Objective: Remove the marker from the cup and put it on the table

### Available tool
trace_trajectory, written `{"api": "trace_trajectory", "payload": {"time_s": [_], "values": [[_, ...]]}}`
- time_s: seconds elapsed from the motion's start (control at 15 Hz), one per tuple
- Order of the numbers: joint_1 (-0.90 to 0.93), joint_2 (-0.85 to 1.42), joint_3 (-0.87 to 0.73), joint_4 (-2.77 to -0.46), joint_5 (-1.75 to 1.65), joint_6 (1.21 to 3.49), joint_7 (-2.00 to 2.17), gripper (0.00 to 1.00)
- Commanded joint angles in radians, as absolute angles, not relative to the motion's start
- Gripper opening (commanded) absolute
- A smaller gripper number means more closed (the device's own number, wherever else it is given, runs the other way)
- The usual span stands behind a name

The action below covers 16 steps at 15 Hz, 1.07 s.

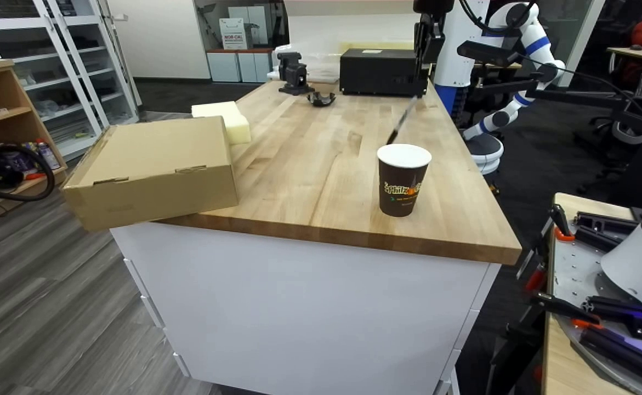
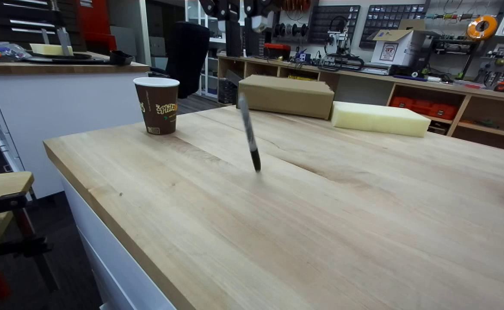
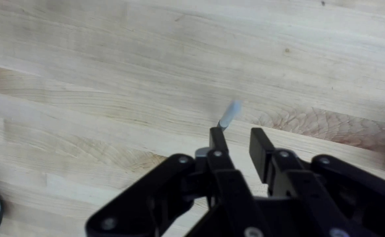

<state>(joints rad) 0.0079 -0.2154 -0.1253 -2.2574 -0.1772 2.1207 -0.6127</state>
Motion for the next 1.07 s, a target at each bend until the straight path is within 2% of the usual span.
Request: {"api": "trace_trajectory", "payload": {"time_s": [0.0, 0.33, 0.4, 0.6, 1.0], "values": [[-0.011, -0.246, -0.133, -2.275, -0.162, 2.134, -0.632, 0.55], [-0.009, -0.295, -0.123, -2.29, -0.181, 2.111, -0.619, 0.87], [-0.008, -0.237, -0.126, -2.256, -0.174, 2.117, -0.615, 0.69], [-0.007, -0.257, -0.124, -2.26, -0.175, 2.115, -0.615, 0.87], [-0.006, -0.26, -0.124, -2.265, -0.175, 2.115, -0.615, 0.87]]}}
